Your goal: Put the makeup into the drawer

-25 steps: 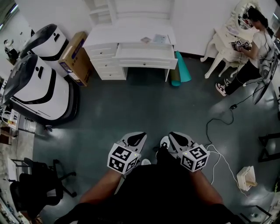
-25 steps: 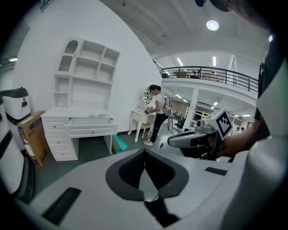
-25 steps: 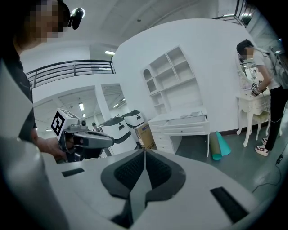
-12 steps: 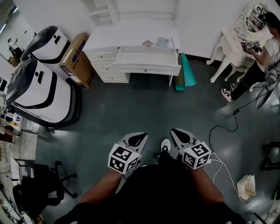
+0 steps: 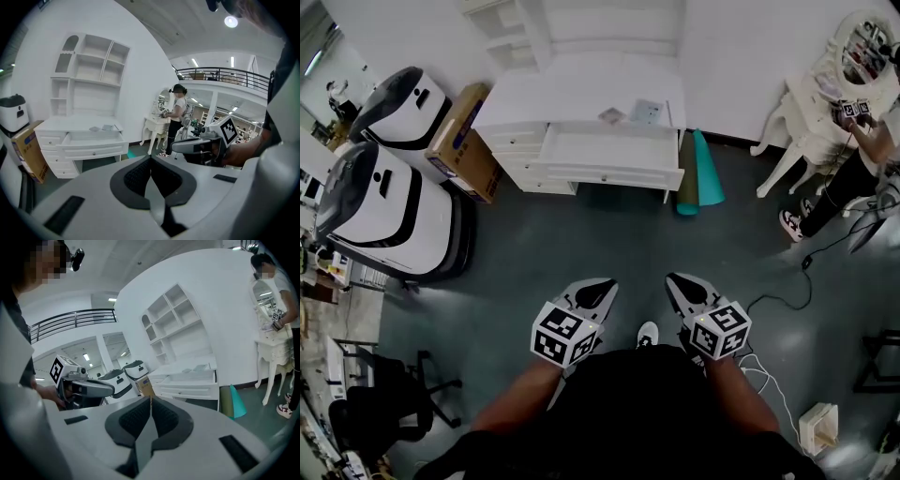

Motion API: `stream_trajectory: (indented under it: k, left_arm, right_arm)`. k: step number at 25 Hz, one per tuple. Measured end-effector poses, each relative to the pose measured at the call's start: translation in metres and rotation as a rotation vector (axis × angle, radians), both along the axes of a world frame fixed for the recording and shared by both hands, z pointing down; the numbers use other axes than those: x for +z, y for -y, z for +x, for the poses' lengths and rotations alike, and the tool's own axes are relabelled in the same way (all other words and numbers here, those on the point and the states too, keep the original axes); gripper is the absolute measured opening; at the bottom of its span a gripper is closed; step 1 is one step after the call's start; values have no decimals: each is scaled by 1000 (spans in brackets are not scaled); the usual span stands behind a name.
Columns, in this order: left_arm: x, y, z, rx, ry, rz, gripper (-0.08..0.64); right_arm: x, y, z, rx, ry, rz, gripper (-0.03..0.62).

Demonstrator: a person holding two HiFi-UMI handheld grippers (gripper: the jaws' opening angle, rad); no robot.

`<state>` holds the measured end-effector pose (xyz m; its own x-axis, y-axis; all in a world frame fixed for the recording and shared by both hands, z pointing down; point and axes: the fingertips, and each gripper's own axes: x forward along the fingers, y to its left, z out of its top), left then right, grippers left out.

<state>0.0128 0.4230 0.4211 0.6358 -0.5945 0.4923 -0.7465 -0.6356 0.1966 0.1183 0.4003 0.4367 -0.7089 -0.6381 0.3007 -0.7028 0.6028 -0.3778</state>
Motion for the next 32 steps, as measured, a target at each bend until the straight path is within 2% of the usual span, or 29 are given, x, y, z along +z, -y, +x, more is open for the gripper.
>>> stream_trajectory:
  k: [7,13,20,32]
  left_arm:
    - [-1,52,27,-30,15,17,11]
    - [3,72,50,-12,55,30,11]
    - [13,88,48,-53,47,-16,11]
    - [18,125,50,3,46,-14,11]
  right_arm:
    - [-3,52,28,-29,5,18,29]
    - [8,72,47,-36,6,-7,29]
    - [17,84,52,-45,13,-28,29]
    - [25,112,53,-10,-2,-33,29]
